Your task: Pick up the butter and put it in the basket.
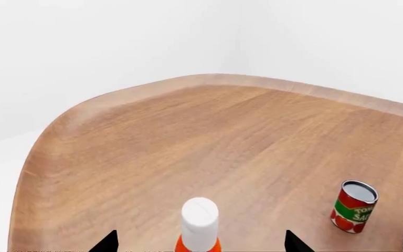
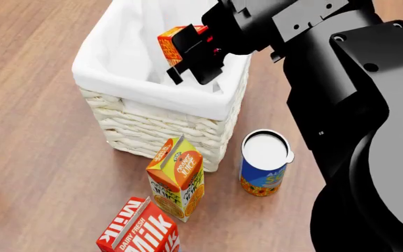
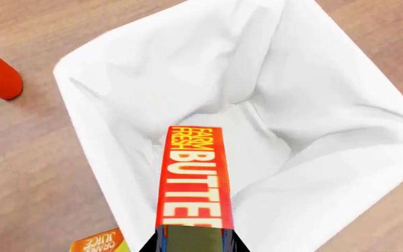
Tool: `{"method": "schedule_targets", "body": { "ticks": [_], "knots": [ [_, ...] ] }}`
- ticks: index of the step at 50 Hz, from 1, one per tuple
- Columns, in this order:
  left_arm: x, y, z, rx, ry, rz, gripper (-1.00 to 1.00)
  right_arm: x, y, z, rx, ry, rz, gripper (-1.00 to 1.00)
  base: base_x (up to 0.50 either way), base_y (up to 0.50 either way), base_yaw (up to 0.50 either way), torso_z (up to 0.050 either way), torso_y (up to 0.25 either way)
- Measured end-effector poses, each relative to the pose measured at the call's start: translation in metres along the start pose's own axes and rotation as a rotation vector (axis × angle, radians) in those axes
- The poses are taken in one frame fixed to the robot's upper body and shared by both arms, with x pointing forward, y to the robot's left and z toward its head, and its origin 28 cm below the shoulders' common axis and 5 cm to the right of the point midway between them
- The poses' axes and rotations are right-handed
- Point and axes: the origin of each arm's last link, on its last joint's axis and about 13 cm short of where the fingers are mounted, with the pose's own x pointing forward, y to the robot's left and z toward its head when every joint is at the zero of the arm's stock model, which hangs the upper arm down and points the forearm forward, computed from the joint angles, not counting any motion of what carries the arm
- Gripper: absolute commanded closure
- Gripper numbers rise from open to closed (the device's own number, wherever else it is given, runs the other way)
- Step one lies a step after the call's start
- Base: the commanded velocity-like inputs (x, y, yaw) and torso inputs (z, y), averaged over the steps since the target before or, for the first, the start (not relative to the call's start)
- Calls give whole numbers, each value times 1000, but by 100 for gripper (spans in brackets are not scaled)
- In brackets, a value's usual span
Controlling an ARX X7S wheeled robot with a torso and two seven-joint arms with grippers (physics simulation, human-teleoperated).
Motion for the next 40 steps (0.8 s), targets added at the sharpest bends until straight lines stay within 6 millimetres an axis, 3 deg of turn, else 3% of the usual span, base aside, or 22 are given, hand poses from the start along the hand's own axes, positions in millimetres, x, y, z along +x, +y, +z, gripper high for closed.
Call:
{"method": "schedule_targets", "body": {
  "ticks": [21, 22, 40],
  "knots": [
    [-1, 0, 1, -2, 3, -3, -100, 1, 0, -1, 4, -16, -8, 100, 0, 0, 0, 0, 1],
    [-1, 0, 1, -3, 3, -3, -100, 1, -1, -1, 4, -16, -11, -100, 0, 0, 0, 0, 0],
    [-2, 0, 0, -1, 3, -4, -100, -6, -5, 9, -24, -121, -124, -100, 0, 0, 0, 0, 0]
  ]
}}
